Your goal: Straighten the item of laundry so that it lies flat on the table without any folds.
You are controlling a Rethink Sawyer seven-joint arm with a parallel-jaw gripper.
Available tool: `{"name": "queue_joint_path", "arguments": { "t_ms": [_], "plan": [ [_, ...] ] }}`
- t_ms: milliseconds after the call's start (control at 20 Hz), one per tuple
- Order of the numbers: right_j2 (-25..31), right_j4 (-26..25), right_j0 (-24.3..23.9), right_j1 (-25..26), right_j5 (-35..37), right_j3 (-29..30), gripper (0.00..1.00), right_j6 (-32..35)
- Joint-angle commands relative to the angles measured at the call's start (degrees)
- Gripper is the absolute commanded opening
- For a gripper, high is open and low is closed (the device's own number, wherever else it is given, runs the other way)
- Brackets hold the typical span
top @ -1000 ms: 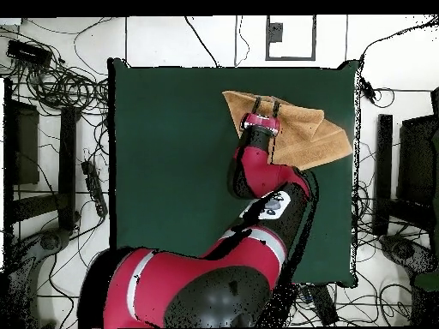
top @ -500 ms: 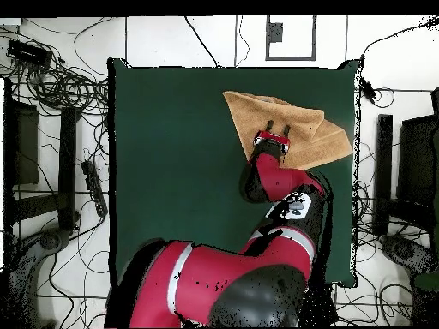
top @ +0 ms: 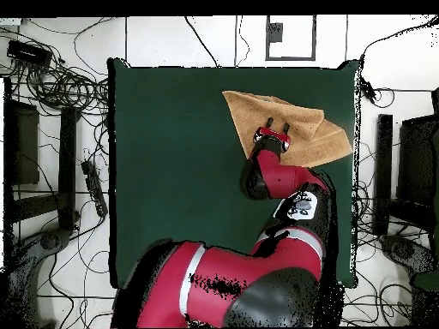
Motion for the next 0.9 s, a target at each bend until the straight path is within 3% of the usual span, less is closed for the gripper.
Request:
{"name": "queue_joint_path", "arguments": {
  "t_ms": [50,350,600,900],
  "plan": [
    [-0.48,9.11,7.86,8.75,-2.64,2.9,1.0,5.46],
    [-7.14,14.86,10.83,8.14,-11.53,3.26,1.0,2.33],
    [-6.04,12.25,8.69,8.3,-11.0,-1.16,1.0,1.93],
    [1.45,5.26,3.81,11.29,-2.79,-9.41,1.0,2.71]
  ]
}}
